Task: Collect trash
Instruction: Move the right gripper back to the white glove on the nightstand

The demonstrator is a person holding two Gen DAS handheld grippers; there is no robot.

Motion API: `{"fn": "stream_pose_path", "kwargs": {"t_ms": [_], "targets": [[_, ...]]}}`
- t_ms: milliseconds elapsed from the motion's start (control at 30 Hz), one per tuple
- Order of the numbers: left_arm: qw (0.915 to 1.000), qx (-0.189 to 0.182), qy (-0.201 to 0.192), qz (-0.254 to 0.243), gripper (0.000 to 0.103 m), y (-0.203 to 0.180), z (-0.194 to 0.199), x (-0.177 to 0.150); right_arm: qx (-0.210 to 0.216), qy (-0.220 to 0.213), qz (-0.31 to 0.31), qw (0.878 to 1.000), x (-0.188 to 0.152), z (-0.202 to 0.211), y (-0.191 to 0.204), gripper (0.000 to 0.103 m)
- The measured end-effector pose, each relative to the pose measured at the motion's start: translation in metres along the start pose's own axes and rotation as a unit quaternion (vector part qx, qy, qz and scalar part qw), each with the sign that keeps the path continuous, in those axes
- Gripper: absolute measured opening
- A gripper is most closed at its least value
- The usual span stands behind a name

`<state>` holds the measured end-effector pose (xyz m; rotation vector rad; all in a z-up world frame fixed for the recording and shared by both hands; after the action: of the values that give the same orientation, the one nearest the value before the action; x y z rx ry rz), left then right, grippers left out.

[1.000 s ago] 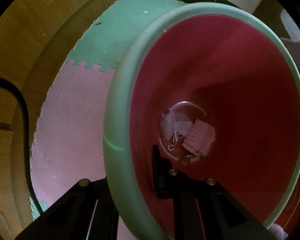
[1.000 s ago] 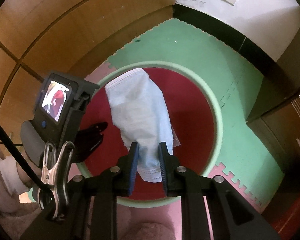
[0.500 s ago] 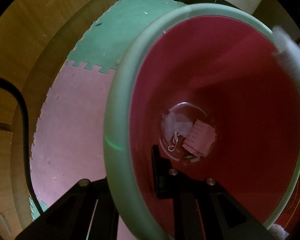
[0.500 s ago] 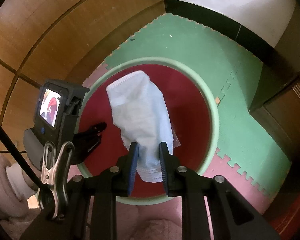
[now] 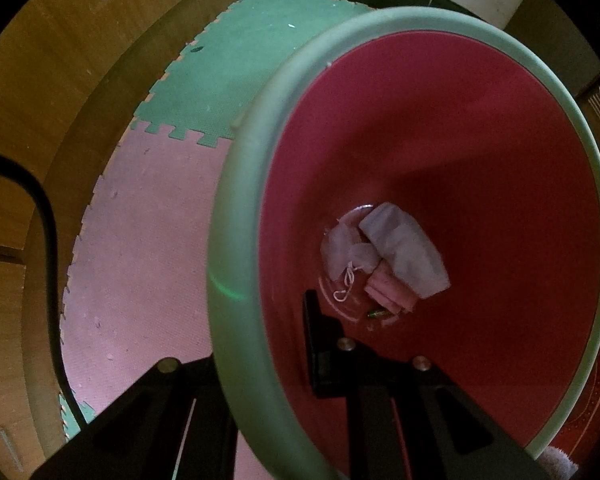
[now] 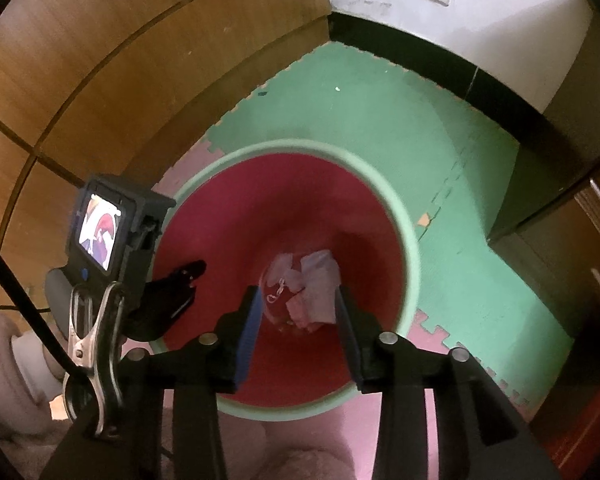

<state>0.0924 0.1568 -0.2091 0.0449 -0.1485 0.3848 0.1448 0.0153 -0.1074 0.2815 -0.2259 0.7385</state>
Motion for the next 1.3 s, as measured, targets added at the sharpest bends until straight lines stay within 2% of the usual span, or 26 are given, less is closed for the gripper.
{"fn": "stream_pose_path", "kwargs": {"t_ms": [367,900,1033,1300], "targets": [[1.0,0.002,0.001,-0.001,0.01,0.0,0.0,0.0,0.003,-0.046,-0.029,0.999,0.01,0.05,-0.027,0.039],[1.0,0.005,0.003,-0.007,0.01,0.0,0.001,0.0,-0.06,-0.127,-0.092,0.986,0.013,0.158,-0.107,0.039],[1.0,0.005,0.004,-0.008,0.01,0.0,0.001,0.0,-0.073,-0.155,-0.112,0.979,0.018,0.191,-0.128,0.039],[0.9999,0.005,0.005,-0.008,0.01,-0.001,0.0,0.0,-0.127,-0.213,-0.137,0.959,0.039,0.258,-0.171,0.039]]}}
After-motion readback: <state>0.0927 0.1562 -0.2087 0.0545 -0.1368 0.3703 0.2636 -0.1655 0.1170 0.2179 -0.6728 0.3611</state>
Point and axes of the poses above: each gripper's, at about its wrist camera, not at the fingertips, and z roughly against the way its jaws point, y to its left, x to its top, the point moved 5 cm from there along -z, roughly the way its jaws point, and after that the axes turned 1 degree about -z, right-handed, at the moved point
